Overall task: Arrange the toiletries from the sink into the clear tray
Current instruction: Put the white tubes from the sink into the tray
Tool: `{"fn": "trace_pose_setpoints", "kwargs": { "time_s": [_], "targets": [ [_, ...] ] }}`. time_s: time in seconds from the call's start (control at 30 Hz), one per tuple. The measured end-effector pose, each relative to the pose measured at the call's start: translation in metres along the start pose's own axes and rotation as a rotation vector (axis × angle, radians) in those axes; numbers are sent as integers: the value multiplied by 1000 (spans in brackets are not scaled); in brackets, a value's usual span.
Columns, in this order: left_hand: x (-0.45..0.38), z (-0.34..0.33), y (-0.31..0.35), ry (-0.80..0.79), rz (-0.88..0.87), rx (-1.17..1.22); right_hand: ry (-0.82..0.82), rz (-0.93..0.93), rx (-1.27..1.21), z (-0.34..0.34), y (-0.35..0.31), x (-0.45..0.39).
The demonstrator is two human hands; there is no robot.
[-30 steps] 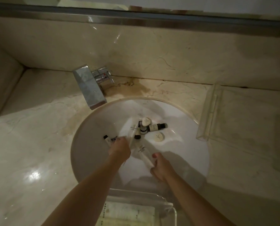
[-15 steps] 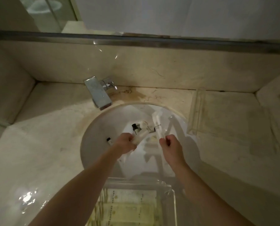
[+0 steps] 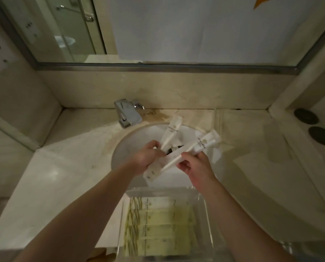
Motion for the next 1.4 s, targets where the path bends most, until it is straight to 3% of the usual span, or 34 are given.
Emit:
{"fn": "trace_pose_setpoints", "kwargs": {
  "time_s": [0.2, 0.47, 0.57, 0.8, 1.0, 1.4],
  "targets": [
    [43, -12, 6, -164, -161, -209, -60, -78, 0, -1, 22, 40],
    [76, -3, -27, -160, -138, -323, 243, 58, -28, 61, 18, 73],
    [83, -2, -48, -214, -82, -394, 258, 38, 194, 73, 19, 84],
    [93, -10, -102, -324, 117, -675, 49, -108, 897, 78, 47, 97],
    [109, -38, -120, -457, 154, -917, -45, -298, 1156, 96, 73, 108],
    [106, -52, -111, -413, 50, -1209, -155, -410, 1630, 91, 75, 115]
  ]
}}
Point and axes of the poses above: each hand's wrist, its own x-axis away from the middle knuckle, its own z-axis out of the back of the hand, y = z × x, the point moved 10 cm from there along -x, towards the middle knuckle, and after that the axes turned 15 degrees about -x, right-handed, at the moved point
